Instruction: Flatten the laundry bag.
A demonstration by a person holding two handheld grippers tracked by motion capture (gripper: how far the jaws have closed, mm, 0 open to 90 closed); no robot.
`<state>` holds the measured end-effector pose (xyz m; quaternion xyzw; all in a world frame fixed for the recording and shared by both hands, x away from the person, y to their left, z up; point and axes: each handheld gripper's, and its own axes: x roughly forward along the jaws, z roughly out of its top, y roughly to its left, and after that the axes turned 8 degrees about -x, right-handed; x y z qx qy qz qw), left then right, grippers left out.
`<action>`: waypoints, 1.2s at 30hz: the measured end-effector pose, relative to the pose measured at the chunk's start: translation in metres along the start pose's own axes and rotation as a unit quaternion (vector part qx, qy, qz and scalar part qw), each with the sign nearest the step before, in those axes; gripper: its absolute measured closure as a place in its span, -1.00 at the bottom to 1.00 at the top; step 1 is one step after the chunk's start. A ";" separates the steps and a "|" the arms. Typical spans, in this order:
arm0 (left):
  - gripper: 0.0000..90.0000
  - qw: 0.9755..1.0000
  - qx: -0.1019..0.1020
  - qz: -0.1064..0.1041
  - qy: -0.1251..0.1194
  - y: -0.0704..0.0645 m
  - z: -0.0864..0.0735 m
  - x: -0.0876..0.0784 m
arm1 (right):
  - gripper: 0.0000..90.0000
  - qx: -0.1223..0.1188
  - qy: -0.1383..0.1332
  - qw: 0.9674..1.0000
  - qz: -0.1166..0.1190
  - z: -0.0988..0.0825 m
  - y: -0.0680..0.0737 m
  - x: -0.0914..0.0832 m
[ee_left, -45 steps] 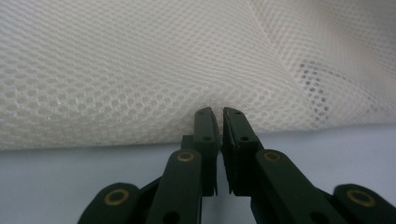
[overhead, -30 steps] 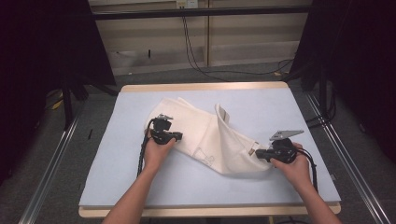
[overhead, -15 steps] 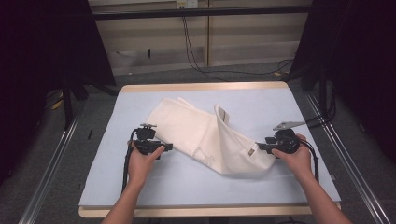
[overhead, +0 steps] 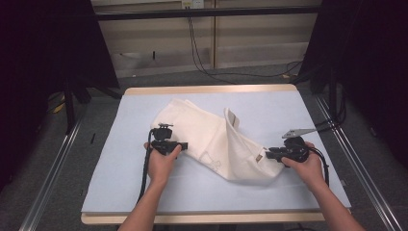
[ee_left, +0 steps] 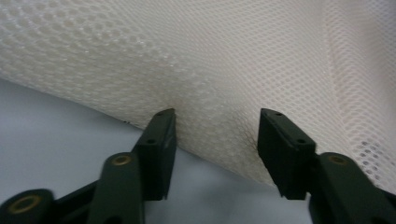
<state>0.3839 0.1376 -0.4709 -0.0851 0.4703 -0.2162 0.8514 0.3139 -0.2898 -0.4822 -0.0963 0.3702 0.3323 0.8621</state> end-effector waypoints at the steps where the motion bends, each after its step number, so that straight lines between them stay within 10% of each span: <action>1: 0.18 1.000 -0.001 0.004 0.004 -0.001 0.003 0.001 | 0.65 0.000 0.000 1.000 0.000 0.000 0.000 0.000; 7: 0.71 1.000 0.005 0.005 0.012 0.002 0.019 0.009 | 0.76 0.015 -0.003 1.000 0.018 -0.002 0.003 -0.001; 14: 0.85 0.999 0.031 0.030 -0.001 0.006 0.044 0.018 | 0.79 0.015 -0.012 0.998 0.054 -0.003 0.016 -0.001; 24: 0.46 1.000 0.027 -0.011 0.003 0.005 0.039 -0.005 | 0.58 -0.015 -0.015 0.999 0.042 -0.003 0.028 -0.003; 36: 0.15 0.994 0.048 -0.095 0.033 -0.017 0.008 -0.012 | 0.32 -0.011 -0.022 0.999 0.027 0.007 0.028 0.002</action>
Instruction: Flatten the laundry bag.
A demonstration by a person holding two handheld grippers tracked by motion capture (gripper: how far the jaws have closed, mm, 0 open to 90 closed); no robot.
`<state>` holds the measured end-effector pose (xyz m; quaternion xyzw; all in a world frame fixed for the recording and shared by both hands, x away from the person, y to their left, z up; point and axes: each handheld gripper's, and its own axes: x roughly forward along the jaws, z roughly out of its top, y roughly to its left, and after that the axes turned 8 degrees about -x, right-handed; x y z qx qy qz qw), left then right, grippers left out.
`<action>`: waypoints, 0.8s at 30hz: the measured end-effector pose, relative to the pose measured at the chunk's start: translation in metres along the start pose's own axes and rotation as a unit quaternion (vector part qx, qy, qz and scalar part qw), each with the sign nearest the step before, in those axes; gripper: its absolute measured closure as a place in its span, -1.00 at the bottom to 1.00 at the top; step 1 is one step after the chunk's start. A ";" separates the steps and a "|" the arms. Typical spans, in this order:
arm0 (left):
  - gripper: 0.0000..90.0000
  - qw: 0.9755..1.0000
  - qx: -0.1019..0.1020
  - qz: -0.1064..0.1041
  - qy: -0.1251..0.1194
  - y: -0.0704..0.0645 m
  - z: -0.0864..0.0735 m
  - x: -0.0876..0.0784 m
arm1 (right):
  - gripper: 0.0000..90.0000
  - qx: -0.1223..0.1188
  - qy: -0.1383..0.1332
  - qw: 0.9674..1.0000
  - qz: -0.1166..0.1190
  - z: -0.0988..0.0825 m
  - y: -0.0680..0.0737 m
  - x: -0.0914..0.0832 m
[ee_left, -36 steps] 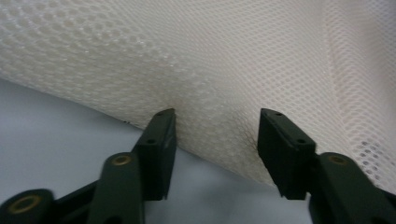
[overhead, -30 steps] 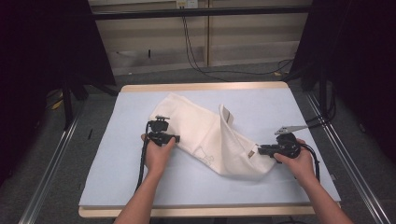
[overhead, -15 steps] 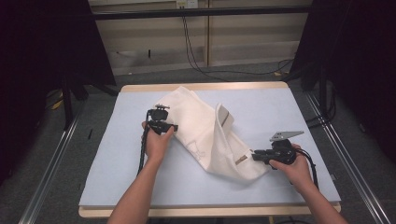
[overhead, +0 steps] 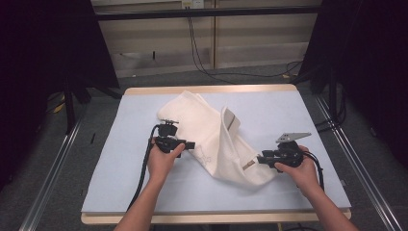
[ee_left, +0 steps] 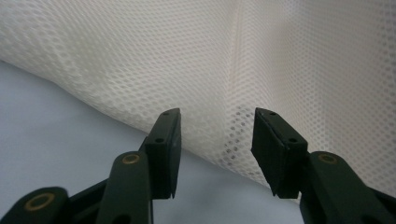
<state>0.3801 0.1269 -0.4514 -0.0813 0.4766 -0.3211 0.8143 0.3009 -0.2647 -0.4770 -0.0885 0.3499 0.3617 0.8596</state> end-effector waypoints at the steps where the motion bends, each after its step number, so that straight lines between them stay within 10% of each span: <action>1: 0.15 1.000 0.006 -0.003 0.001 -0.002 -0.002 0.001 | 0.32 0.000 0.000 1.000 0.000 0.000 0.000 0.000; 13: -0.01 0.998 0.064 -0.002 -0.017 -0.023 0.000 0.028 | 0.26 -0.013 0.012 1.000 0.005 -0.002 0.003 0.008; 18: -0.01 0.994 0.111 0.016 0.011 -0.035 0.001 0.049 | 0.30 -0.018 0.013 1.000 0.005 -0.002 0.003 0.008; 24: 0.49 0.985 0.159 0.060 -0.005 -0.043 -0.006 0.050 | 0.35 -0.017 0.015 1.000 -0.006 -0.002 0.005 0.008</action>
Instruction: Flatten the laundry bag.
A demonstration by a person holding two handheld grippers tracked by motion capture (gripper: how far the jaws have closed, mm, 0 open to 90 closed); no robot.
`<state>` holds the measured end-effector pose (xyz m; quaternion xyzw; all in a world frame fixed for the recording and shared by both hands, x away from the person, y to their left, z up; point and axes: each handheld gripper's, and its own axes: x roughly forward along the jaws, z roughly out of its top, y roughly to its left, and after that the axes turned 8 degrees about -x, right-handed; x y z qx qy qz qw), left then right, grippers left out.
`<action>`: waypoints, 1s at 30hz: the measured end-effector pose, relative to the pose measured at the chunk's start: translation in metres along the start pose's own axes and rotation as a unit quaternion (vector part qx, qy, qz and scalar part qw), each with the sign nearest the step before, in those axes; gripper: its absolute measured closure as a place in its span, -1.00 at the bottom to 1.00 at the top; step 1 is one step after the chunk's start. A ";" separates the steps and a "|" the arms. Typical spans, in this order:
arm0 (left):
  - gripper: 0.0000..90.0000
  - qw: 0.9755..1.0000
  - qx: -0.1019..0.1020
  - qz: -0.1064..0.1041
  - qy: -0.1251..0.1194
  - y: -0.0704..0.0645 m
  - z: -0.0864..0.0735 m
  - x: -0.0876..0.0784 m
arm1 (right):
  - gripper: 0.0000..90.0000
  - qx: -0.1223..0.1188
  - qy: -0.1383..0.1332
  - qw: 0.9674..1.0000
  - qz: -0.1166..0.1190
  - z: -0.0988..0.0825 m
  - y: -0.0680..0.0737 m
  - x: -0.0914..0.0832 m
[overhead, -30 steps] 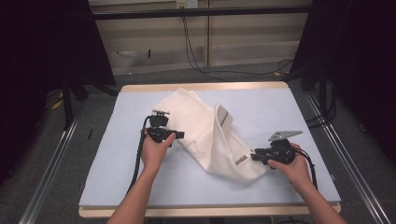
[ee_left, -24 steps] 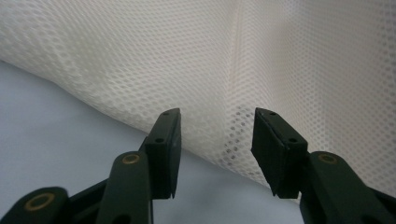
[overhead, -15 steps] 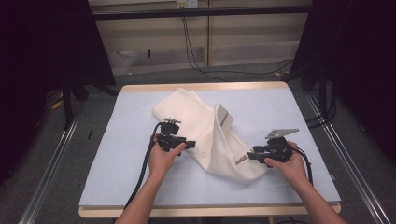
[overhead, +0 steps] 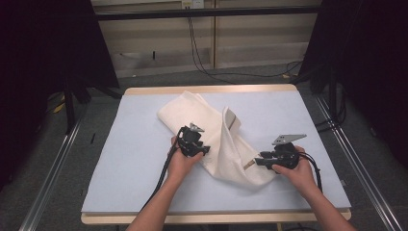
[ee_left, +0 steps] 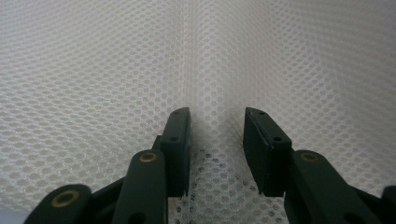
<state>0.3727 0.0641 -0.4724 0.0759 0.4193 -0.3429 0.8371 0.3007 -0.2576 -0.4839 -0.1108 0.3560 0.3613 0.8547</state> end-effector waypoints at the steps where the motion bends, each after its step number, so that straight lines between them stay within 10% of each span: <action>1: 0.64 1.000 0.004 0.006 0.001 -0.001 0.001 -0.001 | 0.36 0.001 0.000 1.000 -0.001 0.000 0.000 0.000; 6: 0.95 1.000 0.010 -0.001 0.004 -0.001 0.001 -0.010 | 0.42 0.013 -0.007 1.000 -0.010 -0.002 0.001 0.000; 17: 0.97 0.999 -0.030 -0.039 -0.010 0.028 -0.024 -0.053 | 0.44 0.014 -0.002 1.000 -0.023 -0.002 0.005 0.000; 30: 0.96 0.997 -0.036 -0.055 -0.037 0.035 -0.062 -0.058 | 0.44 0.008 -0.003 1.000 -0.029 -0.002 0.007 -0.001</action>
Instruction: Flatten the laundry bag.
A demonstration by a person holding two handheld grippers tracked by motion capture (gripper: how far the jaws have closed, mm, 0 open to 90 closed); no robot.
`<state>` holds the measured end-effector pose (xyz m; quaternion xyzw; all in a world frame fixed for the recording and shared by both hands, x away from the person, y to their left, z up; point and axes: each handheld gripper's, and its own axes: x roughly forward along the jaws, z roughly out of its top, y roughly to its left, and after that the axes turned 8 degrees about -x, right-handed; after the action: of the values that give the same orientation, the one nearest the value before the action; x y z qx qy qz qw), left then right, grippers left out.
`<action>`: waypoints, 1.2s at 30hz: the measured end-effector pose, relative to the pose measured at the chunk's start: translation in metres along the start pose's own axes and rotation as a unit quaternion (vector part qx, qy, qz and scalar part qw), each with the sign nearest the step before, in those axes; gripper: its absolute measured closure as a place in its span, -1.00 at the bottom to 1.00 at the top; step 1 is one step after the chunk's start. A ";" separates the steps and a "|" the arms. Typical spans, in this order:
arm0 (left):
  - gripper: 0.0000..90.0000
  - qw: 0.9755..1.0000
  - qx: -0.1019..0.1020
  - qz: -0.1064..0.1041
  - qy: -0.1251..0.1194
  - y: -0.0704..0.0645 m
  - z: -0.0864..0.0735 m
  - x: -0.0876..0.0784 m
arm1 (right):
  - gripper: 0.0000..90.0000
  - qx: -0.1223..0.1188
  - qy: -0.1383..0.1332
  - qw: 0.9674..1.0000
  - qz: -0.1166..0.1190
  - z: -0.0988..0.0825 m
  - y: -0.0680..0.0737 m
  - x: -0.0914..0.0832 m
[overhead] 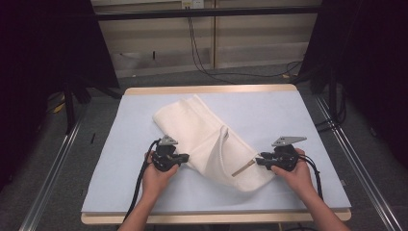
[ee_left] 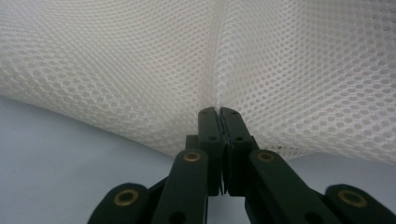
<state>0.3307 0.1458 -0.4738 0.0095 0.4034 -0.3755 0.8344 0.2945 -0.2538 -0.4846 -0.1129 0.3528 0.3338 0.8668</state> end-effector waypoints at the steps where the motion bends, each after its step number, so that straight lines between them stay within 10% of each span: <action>1: 0.96 1.000 -0.006 -0.002 -0.010 -0.001 -0.002 0.001 | 0.43 0.000 0.000 1.000 0.003 0.000 -0.001 0.000; 11: 0.96 1.000 0.011 0.012 -0.014 -0.005 -0.009 -0.004 | 0.27 -0.010 0.042 0.999 -0.020 0.014 0.001 -0.002; 14: 0.96 1.000 0.015 0.016 -0.012 -0.004 -0.009 -0.003 | 0.39 -0.013 0.017 0.999 -0.032 0.024 0.001 -0.009; 20: 0.91 1.000 0.011 0.013 -0.013 -0.004 -0.006 -0.003 | 0.60 -0.033 0.012 0.999 0.001 0.039 0.008 -0.002; 27: 0.52 0.999 -0.028 -0.002 -0.029 0.001 0.005 -0.004 | 0.91 -0.034 0.024 0.999 0.027 0.023 0.010 0.011; 36: 0.09 1.000 -0.001 0.023 -0.021 -0.006 0.042 0.014 | 1.00 -0.031 0.008 0.999 0.034 0.018 0.008 0.012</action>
<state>0.3605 0.1194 -0.4528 0.0100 0.3860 -0.3563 0.8509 0.3052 -0.2342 -0.4801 -0.1300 0.3531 0.3731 0.8480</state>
